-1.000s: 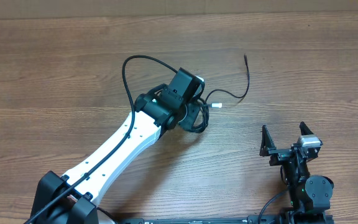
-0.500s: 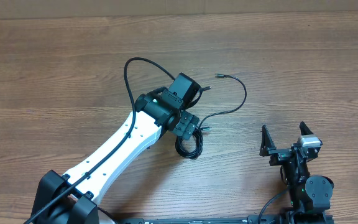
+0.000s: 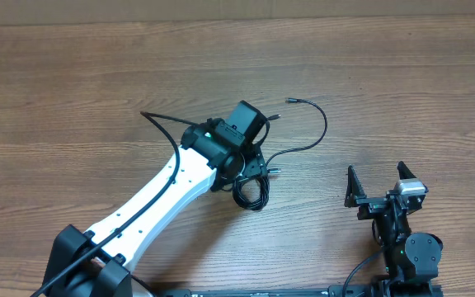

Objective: Untangle cables

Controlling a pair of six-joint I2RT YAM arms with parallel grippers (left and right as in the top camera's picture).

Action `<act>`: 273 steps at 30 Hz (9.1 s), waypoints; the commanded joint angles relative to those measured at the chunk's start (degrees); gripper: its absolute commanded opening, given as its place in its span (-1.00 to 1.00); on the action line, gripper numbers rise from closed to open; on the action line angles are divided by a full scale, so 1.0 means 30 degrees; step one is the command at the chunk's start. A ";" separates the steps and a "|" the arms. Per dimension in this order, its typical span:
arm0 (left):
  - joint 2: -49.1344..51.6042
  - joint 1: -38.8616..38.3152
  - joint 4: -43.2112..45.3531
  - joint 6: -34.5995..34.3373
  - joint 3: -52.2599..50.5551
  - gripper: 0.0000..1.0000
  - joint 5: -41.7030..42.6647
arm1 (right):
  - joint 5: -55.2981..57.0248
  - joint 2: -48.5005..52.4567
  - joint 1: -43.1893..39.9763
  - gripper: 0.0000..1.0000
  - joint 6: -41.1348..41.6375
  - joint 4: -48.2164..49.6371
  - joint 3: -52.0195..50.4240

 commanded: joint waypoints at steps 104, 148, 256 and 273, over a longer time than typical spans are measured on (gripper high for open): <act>0.2514 0.1042 -0.1625 -0.1603 -0.1559 -0.92 -0.5945 | 0.0175 -0.0189 0.0095 0.99 -0.0087 0.0131 -0.0197; 0.1996 0.2412 0.5778 -0.6812 -0.5748 -0.92 -0.5005 | 0.0175 -0.0189 0.0095 0.99 -0.0087 0.0131 -0.0197; -0.3082 0.3118 0.2164 1.4265 -0.0729 -0.92 -0.0998 | -1.7609 2.0567 0.2149 0.24 1.7908 0.5093 0.8174; -0.3082 0.3118 0.1348 1.0273 -0.0736 -0.92 0.1523 | -0.0284 2.1012 1.3245 -0.23 1.9453 0.7570 0.8174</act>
